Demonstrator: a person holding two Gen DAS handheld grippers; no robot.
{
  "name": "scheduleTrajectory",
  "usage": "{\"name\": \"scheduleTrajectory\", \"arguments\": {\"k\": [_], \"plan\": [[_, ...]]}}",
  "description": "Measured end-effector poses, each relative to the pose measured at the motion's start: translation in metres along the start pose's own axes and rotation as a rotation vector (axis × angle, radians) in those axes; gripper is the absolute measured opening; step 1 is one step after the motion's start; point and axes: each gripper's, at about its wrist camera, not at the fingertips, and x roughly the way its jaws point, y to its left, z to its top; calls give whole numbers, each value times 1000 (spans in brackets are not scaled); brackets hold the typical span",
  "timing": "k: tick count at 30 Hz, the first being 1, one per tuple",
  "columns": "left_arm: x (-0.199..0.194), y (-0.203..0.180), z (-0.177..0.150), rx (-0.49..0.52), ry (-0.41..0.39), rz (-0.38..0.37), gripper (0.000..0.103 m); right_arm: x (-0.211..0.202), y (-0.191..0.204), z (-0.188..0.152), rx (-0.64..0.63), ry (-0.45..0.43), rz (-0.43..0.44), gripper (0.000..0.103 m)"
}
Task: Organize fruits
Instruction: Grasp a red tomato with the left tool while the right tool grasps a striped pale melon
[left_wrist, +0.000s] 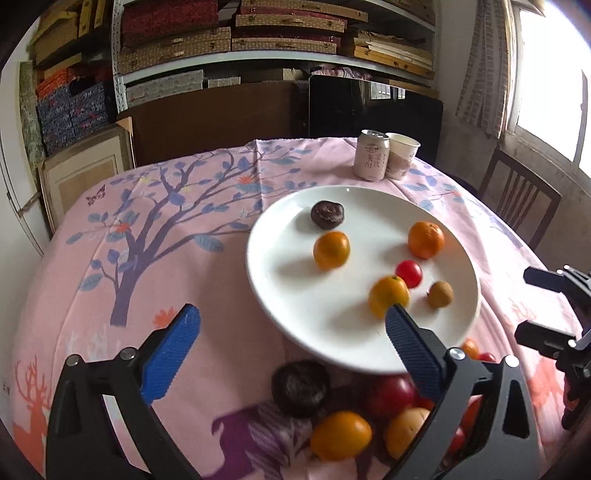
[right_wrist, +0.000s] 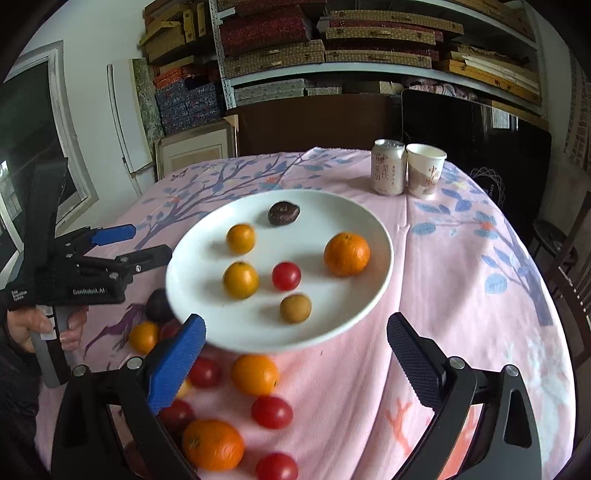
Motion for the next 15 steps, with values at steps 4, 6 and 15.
{"name": "scheduleTrajectory", "arguments": {"k": [4,6,15], "plan": [[-36,-22,-37,40,12,-57,99,-32,14,-41,-2,59,55,99],[-48,-39,-58,80,28,-73,99,-46,27,-60,-41,88,84,99],[-74,-108,-117,194,110,-185,98,-78,66,-113,-279,137,131,99]]}}
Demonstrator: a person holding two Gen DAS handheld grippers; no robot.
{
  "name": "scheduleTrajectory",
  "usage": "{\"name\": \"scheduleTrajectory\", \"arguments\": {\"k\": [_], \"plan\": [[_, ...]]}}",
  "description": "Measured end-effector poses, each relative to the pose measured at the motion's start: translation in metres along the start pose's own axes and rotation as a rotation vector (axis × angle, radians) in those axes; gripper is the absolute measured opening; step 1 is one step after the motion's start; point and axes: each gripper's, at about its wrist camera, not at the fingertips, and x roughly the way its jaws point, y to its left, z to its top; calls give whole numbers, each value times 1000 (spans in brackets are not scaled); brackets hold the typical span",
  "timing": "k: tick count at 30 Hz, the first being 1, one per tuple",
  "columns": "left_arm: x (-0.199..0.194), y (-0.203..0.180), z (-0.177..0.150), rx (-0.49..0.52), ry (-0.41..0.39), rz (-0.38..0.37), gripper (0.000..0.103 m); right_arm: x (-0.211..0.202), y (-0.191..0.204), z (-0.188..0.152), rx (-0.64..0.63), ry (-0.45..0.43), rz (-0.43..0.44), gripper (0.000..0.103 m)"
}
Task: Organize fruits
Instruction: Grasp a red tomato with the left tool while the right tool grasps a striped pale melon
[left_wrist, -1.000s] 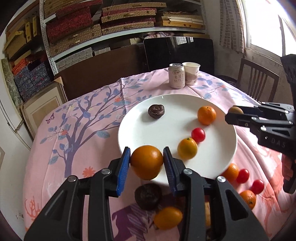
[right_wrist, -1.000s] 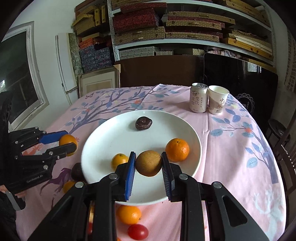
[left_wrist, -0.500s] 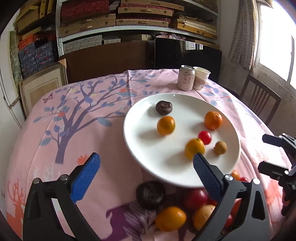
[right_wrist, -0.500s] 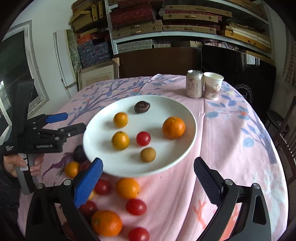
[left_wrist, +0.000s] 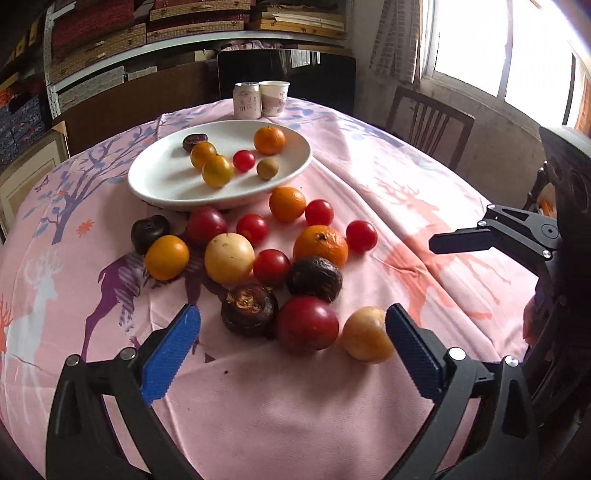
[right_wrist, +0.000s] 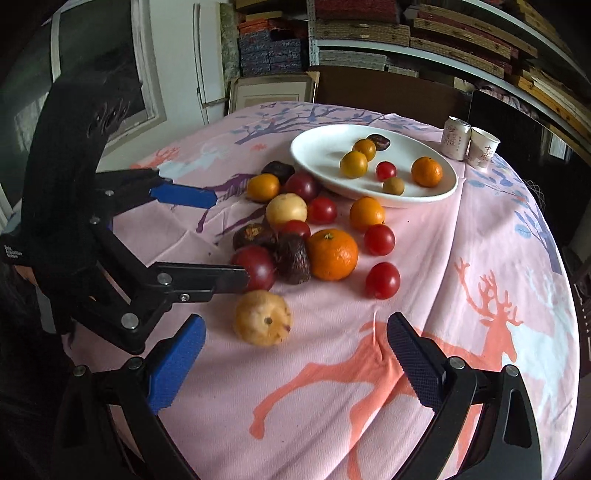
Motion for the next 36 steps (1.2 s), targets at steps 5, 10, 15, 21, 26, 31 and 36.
{"name": "scheduleTrajectory", "arguments": {"k": [5,10,15,21,26,31,36], "plan": [[16,-15,0,5,87,-106,76,11,2,-10,-53,17,43,99],[22,-23,6,65,61,-98,67,37,11,-9,-96,56,73,75],[12,-33,5,107,35,-83,53,36,16,-6,-81,75,38,37],[0,-39,-8,89,30,-57,81,22,23,-22,-86,73,61,37],[-6,-44,-11,88,39,-71,85,12,25,-29,-88,90,68,37],[-4,-35,-17,20,62,-101,97,0,31,-39,-104,97,65,37],[9,5,-23,-157,122,-177,96,4,34,-39,-69,58,46,37]]}}
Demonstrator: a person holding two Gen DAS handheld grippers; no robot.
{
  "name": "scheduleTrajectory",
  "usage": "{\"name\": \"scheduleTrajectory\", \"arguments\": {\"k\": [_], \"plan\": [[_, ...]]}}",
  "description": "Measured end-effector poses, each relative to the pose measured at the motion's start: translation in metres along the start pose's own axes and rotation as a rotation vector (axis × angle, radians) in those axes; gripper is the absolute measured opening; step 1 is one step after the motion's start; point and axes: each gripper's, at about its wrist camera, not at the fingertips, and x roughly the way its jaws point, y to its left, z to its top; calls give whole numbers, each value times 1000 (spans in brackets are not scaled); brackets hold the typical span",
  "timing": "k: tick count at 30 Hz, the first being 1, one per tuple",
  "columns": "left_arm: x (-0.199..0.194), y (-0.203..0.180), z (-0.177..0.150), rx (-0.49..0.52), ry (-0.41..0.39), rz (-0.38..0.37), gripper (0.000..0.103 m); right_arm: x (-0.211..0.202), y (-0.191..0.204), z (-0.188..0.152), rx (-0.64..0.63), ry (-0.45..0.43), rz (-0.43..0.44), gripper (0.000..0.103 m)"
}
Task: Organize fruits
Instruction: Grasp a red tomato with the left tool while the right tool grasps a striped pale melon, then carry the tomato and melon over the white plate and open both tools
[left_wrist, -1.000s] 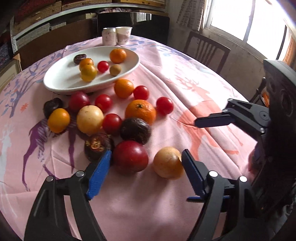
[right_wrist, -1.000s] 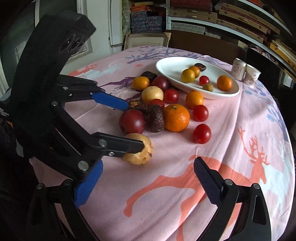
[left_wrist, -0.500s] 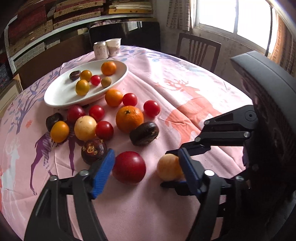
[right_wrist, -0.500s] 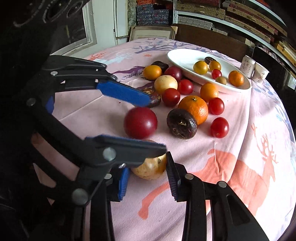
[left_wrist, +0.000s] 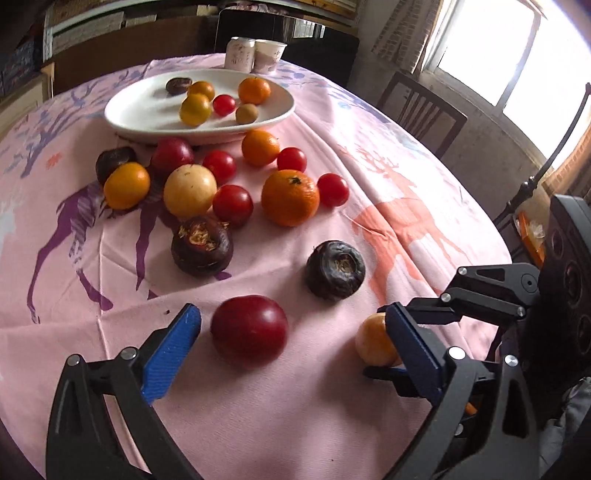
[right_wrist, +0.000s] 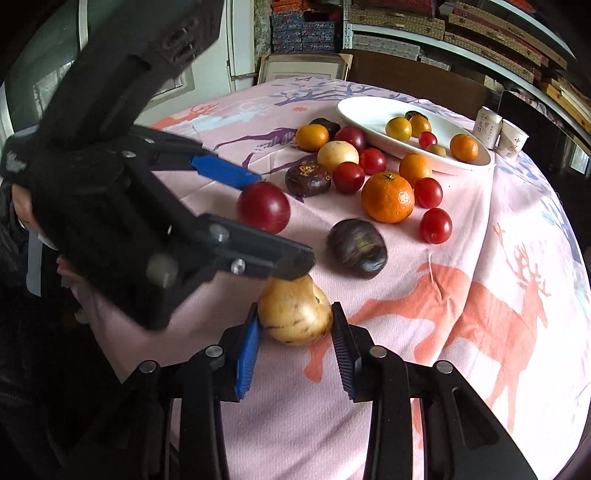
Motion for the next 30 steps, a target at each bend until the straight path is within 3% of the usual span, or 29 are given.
{"name": "scheduleTrajectory", "arguments": {"k": [1,3,5,7,9,10,11,13,14,21,25,28,30], "plan": [[2,8,-2,-24,9,-27,91,1,1,1,0,-3,-2,37],[-3,14,-7,5,0,-11,60,3,1,2,5,-13,-4,37],[-5,14,-13,67,-22,36,50,3,-5,4,40,-12,19,37],[-6,15,-15,54,-53,32,50,3,-8,6,63,-12,39,37],[-4,11,-15,66,-62,16,62,4,-6,7,53,-19,30,37],[-2,9,-13,69,-59,-6,73,4,-5,7,51,-20,24,37],[0,5,-11,74,-57,11,73,4,-4,7,54,-19,20,37],[2,1,-9,94,-52,69,58,3,-7,7,63,-15,20,37],[3,0,-8,100,-53,99,41,2,-9,7,74,-12,29,38],[-14,14,-13,9,-89,31,40,2,-17,12,126,-63,-5,37],[-49,16,-6,-15,-197,12,40,-35,-24,24,150,-222,-42,37],[-64,18,12,0,-263,82,40,-58,-37,44,144,-323,-117,37],[-67,19,31,29,-307,172,40,-58,-53,65,143,-341,-164,37]]}}
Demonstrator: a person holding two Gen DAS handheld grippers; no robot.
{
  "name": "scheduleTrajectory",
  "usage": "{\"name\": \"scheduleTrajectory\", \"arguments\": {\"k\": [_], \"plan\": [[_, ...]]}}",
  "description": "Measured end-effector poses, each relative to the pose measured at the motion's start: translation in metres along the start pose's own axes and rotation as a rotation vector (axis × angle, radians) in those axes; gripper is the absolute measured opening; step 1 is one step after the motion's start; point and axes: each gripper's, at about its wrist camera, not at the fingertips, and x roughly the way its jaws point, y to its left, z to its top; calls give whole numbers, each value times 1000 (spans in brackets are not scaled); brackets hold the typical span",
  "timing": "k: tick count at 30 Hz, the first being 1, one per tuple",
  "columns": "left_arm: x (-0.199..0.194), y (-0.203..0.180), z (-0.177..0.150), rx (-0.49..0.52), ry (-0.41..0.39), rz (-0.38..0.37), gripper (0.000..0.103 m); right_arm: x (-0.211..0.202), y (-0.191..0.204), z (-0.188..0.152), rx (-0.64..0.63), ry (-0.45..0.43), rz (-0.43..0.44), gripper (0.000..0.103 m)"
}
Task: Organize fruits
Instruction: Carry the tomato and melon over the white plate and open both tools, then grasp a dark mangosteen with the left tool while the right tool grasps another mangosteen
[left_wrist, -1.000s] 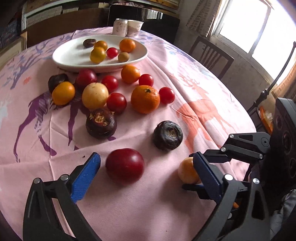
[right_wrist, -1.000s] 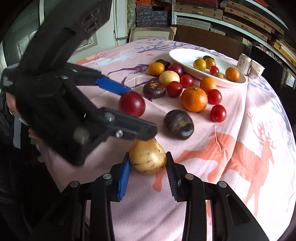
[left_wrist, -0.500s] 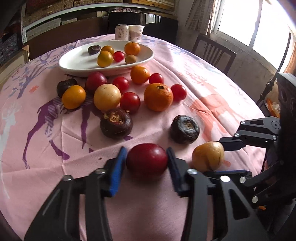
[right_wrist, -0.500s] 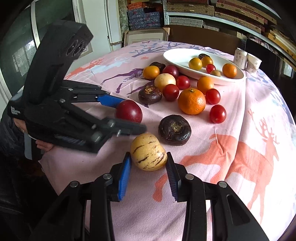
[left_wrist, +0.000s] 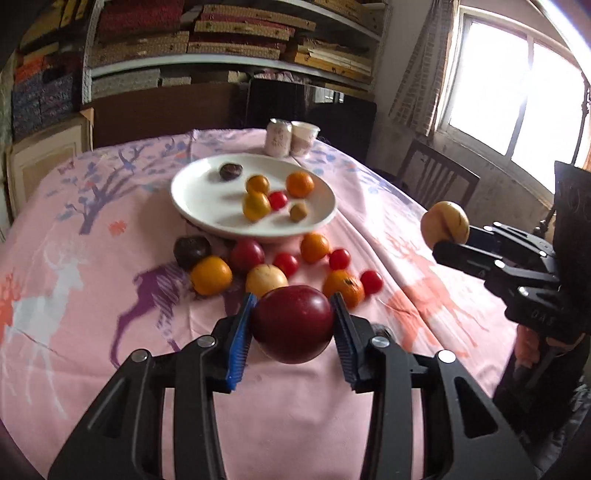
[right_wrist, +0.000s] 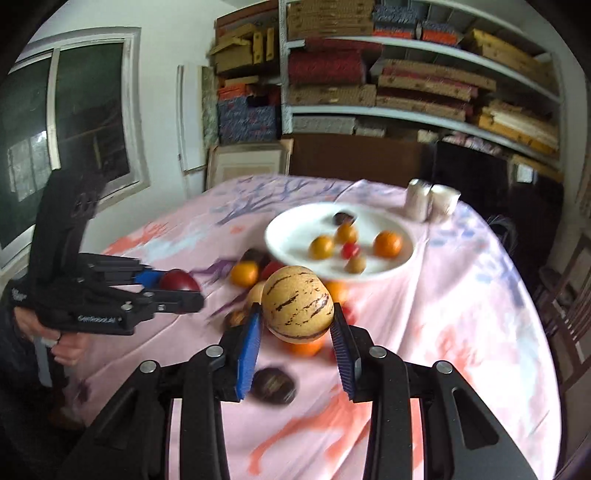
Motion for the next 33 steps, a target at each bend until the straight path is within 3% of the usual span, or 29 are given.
{"name": "scheduleTrajectory", "arguments": {"k": [2,4,7,10,14,16,17,18,20,23,27,33], "plan": [[13,0,22,72,-53,173,40,17,-15,20,25,6,-17,37],[31,7,40,91,-59,242,40,39,-30,39,46,20,-22,37],[64,28,69,45,-62,208,40,74,-48,58,48,40,-72,37],[92,42,84,48,-66,232,40,100,-67,69,67,53,-88,37],[122,51,94,39,-20,181,41,139,-79,68,54,138,-95,38],[131,53,95,11,-10,163,70,154,-83,64,66,166,-85,45],[132,52,95,7,-22,183,97,157,-85,62,75,160,-88,73],[128,50,93,12,-55,212,98,157,-87,60,91,143,-106,92],[119,44,90,50,-86,233,98,146,-88,54,114,96,-133,93],[99,31,77,95,-75,225,98,124,-82,45,107,110,-139,97],[77,16,40,83,16,187,98,80,-55,14,115,131,-62,99],[65,-12,-7,148,93,186,99,53,4,-22,-67,204,19,99]]}}
